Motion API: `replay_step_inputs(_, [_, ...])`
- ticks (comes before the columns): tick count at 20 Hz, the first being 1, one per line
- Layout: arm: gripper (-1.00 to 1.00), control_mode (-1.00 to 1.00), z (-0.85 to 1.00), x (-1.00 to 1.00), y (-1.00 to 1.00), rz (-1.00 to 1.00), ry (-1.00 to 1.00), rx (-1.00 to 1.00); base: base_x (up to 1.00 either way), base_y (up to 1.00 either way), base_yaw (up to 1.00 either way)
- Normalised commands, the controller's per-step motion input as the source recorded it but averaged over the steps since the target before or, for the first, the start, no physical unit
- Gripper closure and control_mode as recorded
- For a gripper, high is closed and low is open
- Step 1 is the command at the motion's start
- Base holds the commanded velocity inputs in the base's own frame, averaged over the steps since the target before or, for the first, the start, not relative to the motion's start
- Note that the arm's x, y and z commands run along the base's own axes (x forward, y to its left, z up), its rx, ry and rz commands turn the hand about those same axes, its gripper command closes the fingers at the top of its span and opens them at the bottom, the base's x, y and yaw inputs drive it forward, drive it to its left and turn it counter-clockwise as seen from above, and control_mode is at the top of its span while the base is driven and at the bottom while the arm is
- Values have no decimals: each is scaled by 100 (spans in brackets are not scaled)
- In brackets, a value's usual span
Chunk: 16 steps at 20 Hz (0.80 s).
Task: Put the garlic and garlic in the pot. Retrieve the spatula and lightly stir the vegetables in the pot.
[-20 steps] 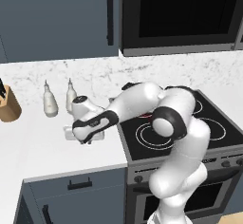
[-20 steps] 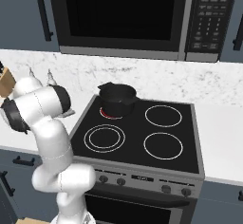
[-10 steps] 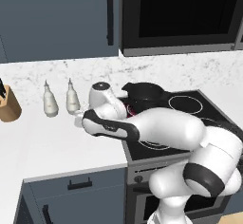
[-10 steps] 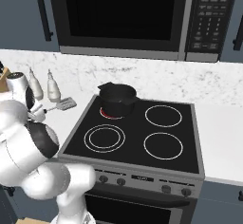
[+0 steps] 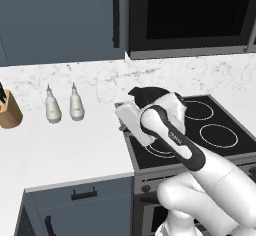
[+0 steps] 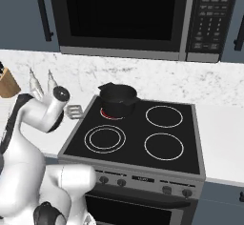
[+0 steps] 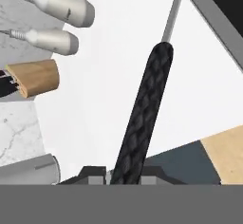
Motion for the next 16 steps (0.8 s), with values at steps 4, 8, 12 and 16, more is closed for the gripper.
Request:
replay_step_inputs(4, [100, -100, 91, 0, -57, -22, -8, 64, 0, 0, 0])
replay_step_inputs(8, [100, -100, 100, 2, -82, -20, -1, 61, 0, 0, 0])
replay_step_inputs(12, [100, -100, 82, 25, -86, -20, 10, 63, 0, 0, 0])
replay_step_inputs(16, [100, -100, 71, 41, -66, -20, 24, 62, 0, 0, 0])
